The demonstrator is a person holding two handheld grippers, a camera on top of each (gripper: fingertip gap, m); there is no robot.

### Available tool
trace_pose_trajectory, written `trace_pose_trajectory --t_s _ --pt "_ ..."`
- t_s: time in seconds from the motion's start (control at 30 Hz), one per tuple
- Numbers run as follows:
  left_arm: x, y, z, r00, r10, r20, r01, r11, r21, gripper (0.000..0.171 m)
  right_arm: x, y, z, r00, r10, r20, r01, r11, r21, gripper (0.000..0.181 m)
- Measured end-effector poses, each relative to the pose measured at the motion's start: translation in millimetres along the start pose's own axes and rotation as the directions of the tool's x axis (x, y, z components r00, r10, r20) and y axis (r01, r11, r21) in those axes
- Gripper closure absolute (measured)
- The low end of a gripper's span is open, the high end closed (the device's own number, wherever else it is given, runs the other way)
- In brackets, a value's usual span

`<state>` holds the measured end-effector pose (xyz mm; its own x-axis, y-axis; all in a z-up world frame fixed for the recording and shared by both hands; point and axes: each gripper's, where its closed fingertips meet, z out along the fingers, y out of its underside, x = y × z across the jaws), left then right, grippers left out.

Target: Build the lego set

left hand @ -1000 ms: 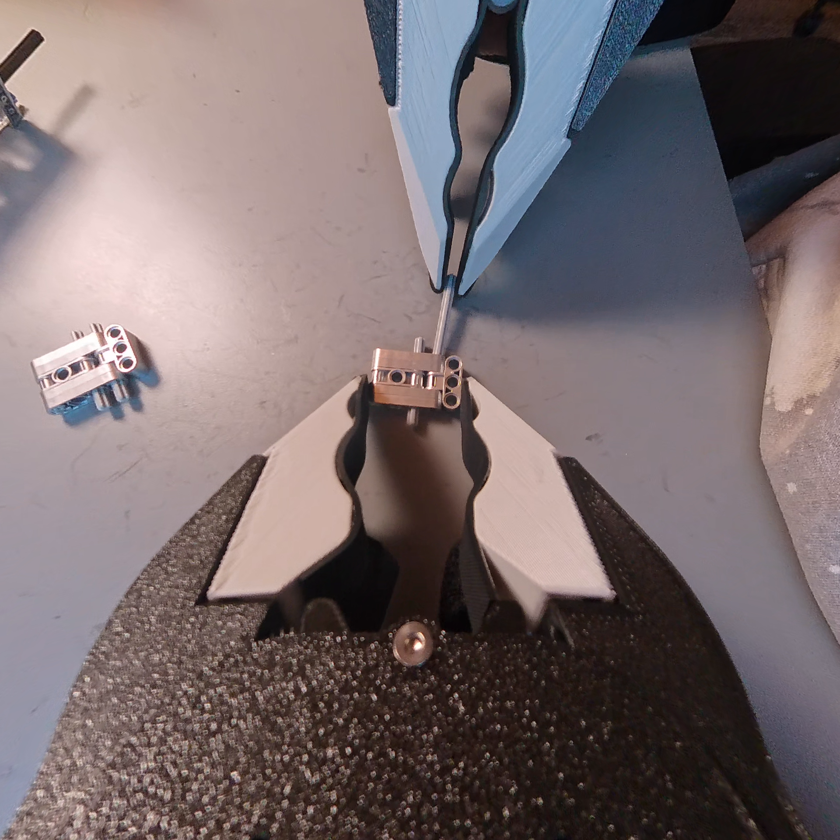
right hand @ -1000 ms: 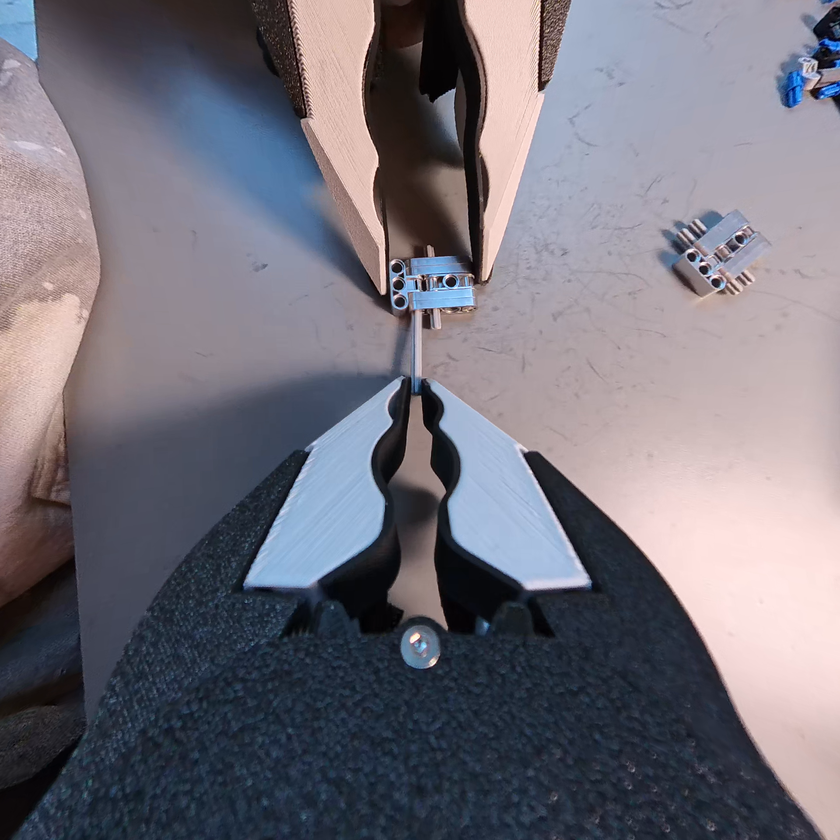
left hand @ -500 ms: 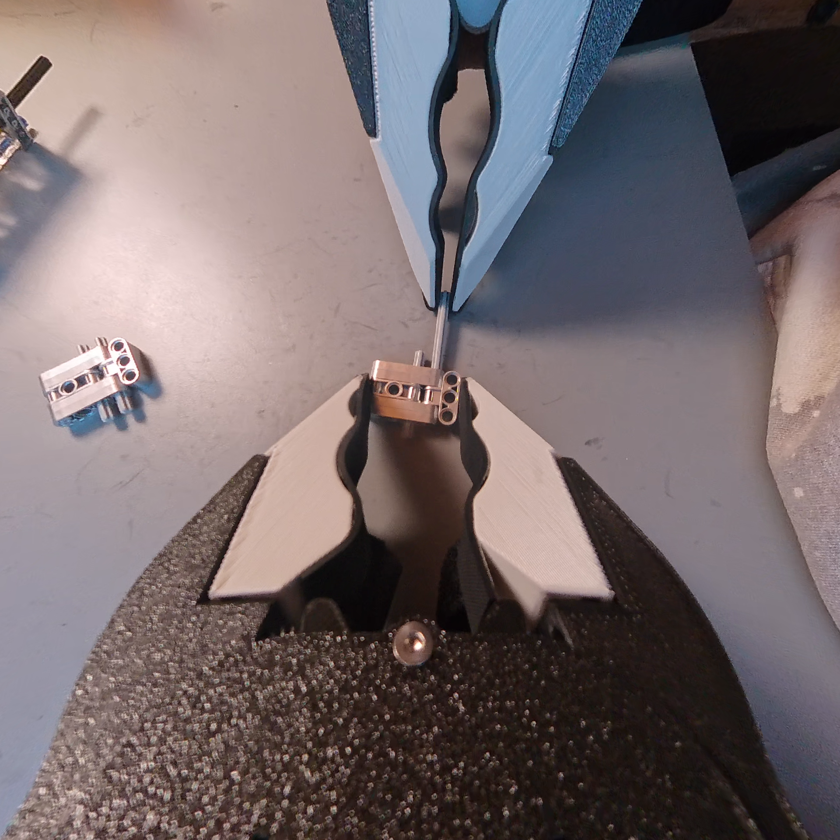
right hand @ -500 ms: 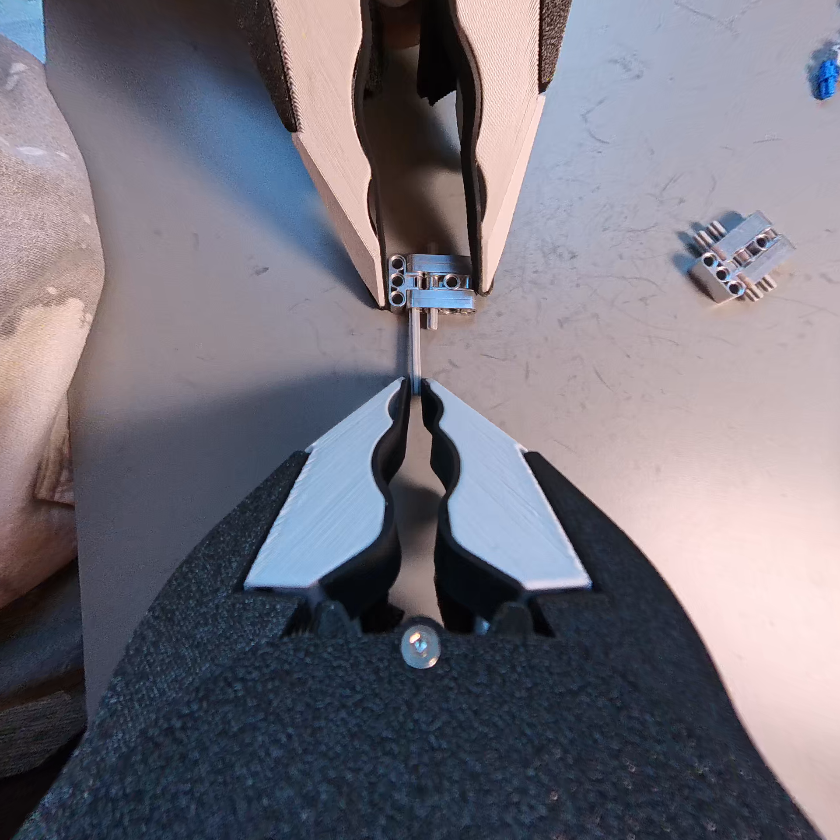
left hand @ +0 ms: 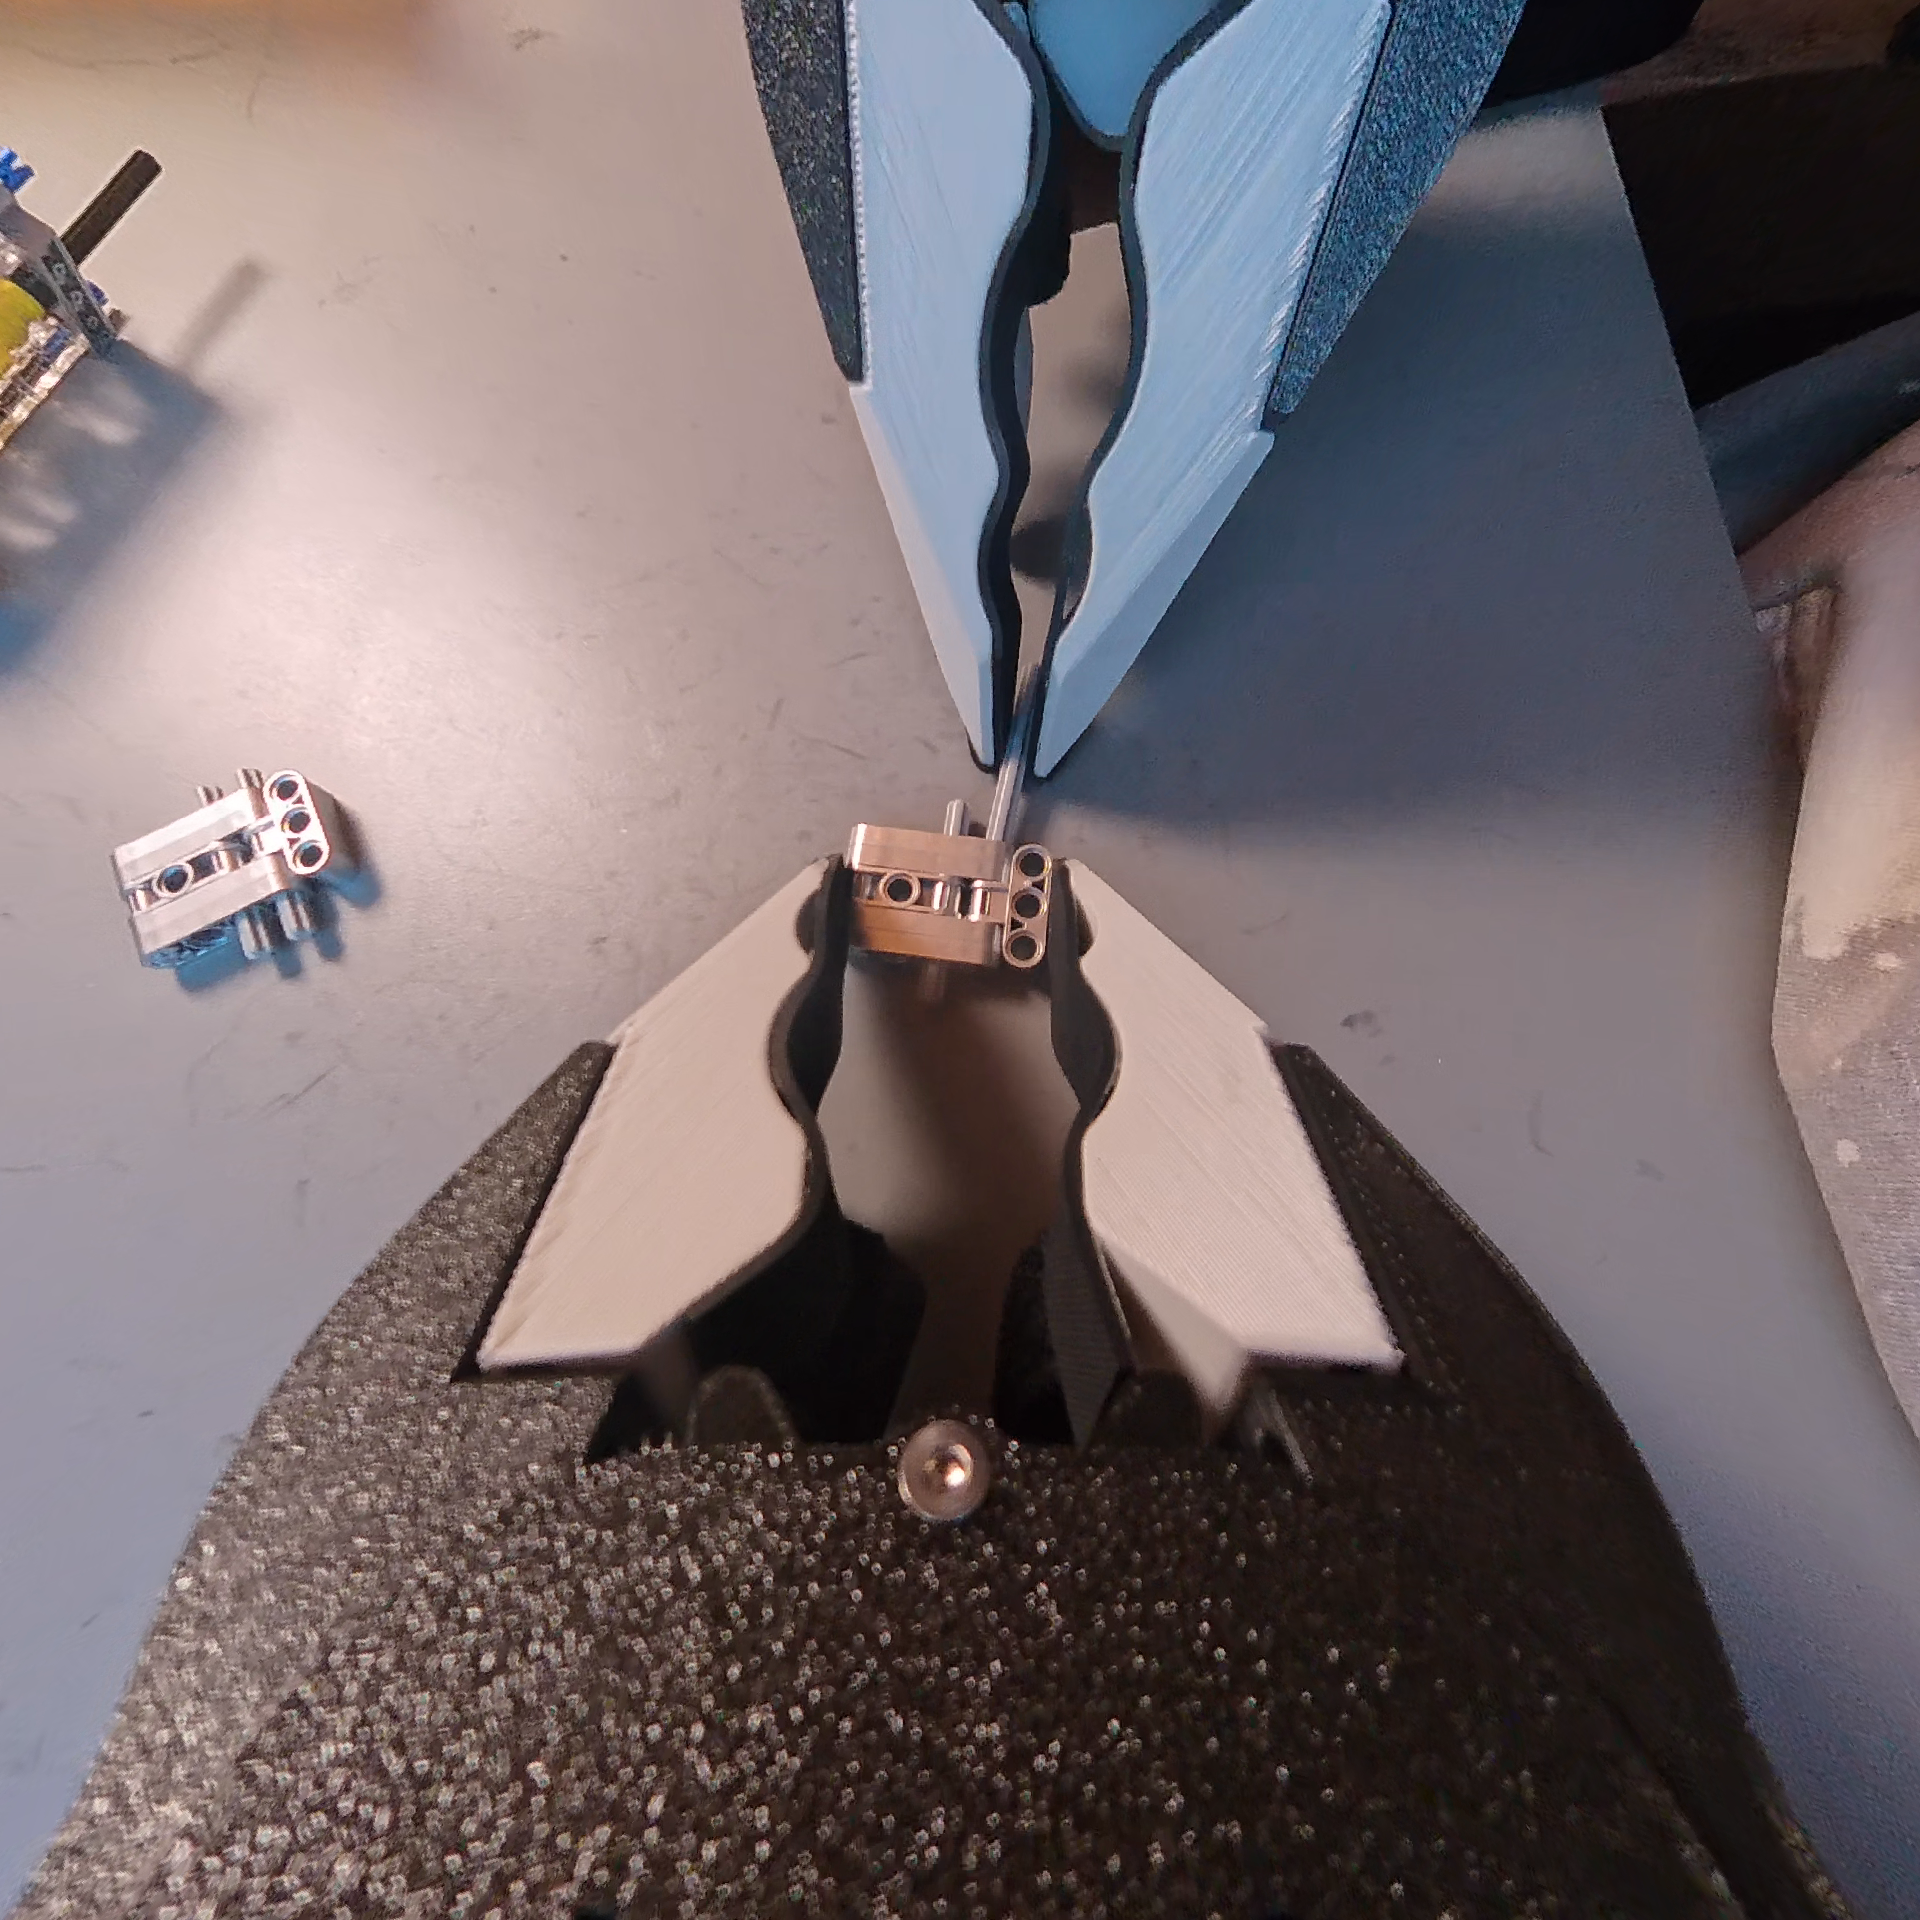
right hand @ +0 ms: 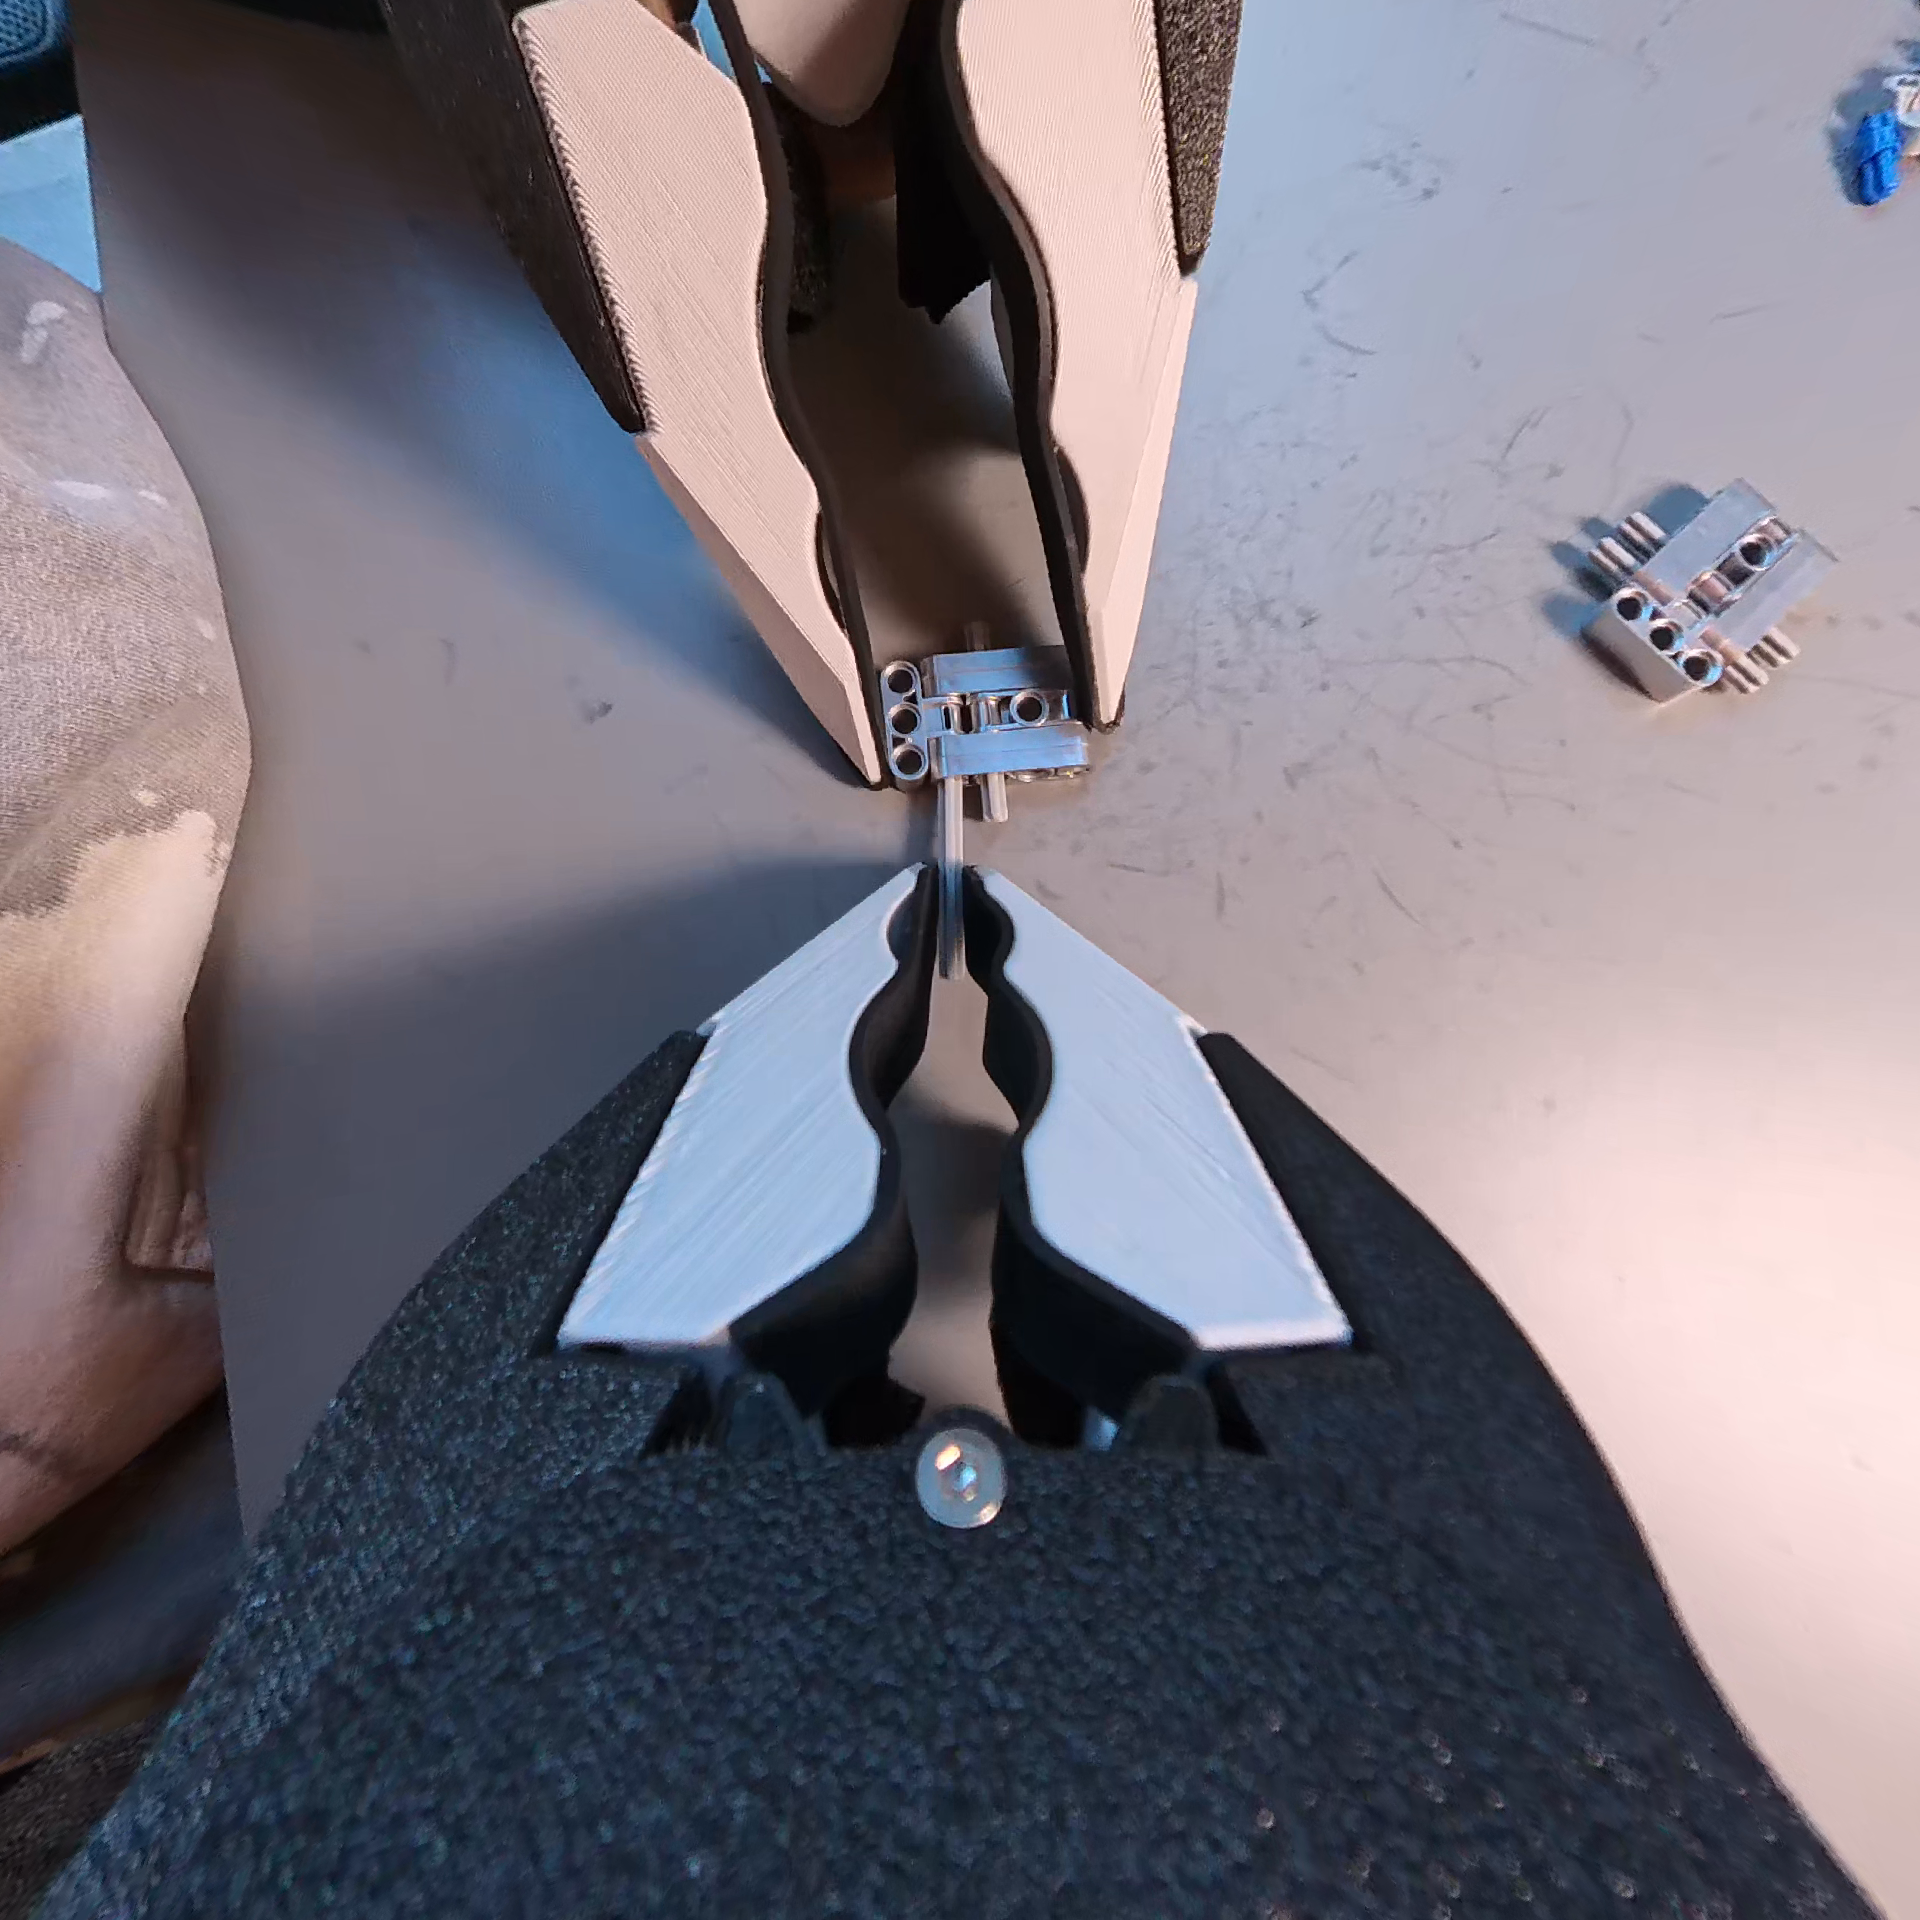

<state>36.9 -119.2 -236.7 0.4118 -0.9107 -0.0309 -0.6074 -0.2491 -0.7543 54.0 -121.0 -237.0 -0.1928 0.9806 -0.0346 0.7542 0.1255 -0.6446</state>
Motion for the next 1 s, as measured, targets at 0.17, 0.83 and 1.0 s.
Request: trace_pose_trajectory --t_s 0.17,0.83,1.0 --pt "0.0 0.0 0.0 1.000 -0.003 -0.001 0.003 1.000 -0.002 0.135 0.1 -1.3 1.5 1.000 -0.006 0.001 0.006 1.000 -0.005 0.180" --pt "0.2 -1.2 1.6 0.999 -0.031 0.026 0.031 0.999 -0.013 0.135 3.3 14.9 -37.2 0.975 0.170 -0.145 -0.174 0.985 -0.012 0.161" --pt "-0.3 -1.5 2.1 0.999 -0.035 0.034 0.035 0.999 -0.010 0.134 7.4 21.4 -28.8 0.964 0.171 -0.204 -0.178 0.984 -0.017 0.163"
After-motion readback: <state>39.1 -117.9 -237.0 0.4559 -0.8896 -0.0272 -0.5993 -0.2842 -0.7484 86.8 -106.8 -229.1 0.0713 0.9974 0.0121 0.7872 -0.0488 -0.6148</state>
